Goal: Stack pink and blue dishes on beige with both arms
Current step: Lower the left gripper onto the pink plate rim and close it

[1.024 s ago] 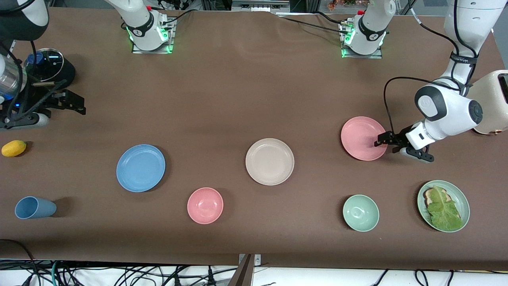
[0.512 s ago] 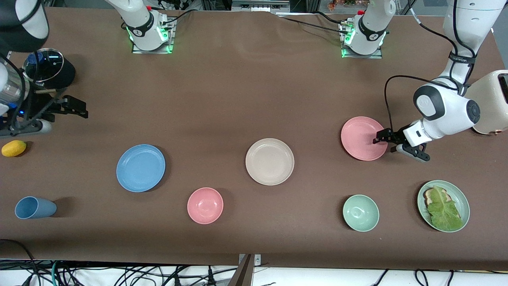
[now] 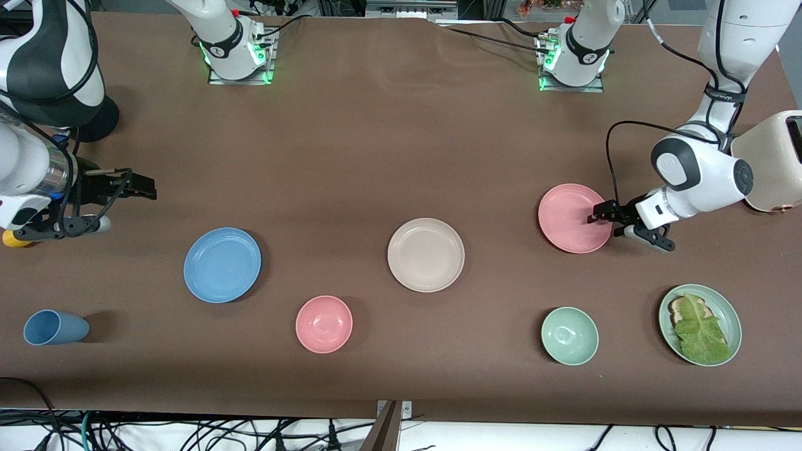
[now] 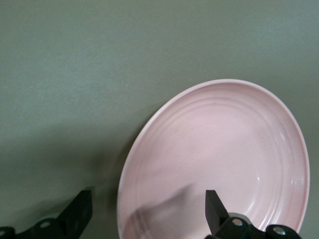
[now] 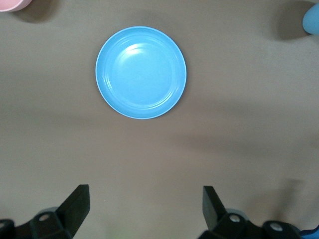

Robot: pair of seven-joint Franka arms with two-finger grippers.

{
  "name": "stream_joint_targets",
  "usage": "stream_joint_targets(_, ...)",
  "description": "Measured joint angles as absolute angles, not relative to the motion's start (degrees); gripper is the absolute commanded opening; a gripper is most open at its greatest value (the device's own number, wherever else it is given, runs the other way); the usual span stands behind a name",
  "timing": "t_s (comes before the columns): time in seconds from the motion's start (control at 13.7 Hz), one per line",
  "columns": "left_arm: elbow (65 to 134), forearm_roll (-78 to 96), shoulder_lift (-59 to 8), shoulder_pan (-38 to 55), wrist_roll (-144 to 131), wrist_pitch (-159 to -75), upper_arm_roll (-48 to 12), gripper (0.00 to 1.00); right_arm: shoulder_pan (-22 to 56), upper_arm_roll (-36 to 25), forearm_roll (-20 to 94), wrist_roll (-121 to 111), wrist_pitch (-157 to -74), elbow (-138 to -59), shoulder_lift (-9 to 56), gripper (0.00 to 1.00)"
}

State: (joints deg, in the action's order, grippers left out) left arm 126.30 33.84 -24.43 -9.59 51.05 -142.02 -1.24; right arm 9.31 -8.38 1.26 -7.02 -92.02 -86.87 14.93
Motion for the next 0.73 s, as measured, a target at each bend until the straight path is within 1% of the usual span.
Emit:
stream_joint_targets(0.07, 126.40, 35.01, -24.61, -9.62, 51.10, -142.03, -0.89, 0.51, 9.28, -8.43, 1.26, -7.00, -92.08, -86.59, 14.91, 1.00)
stream_joint_targets(0.15, 126.50, 36.08, -24.80, -9.62, 51.10, -142.03, -0.59, 0.20, 9.23, -8.50, 1.26, -7.00, -92.13, -85.93, 14.88, 1.00)
stream_joint_targets(0.22, 126.54, 36.89, -25.01, -9.61, 51.10, -142.04, -0.30, 0.00, 9.16, -8.57, 1.26, -7.00, -92.14, -84.66, 14.77, 1.00)
stream_joint_targets(0.44, 126.55, 37.35, -25.08, -9.63, 51.09, -142.12, 0.82, 0.00, 9.09, -8.85, 1.26, -7.00, -91.14, -80.25, 13.35, 1.00)
stream_joint_targets(0.73, 126.56, 37.35, -24.86, -9.55, 51.11, -141.70, 0.82, 0.00, 8.96, -9.63, 1.27, -6.98, -89.35, -79.90, 12.49, 1.00)
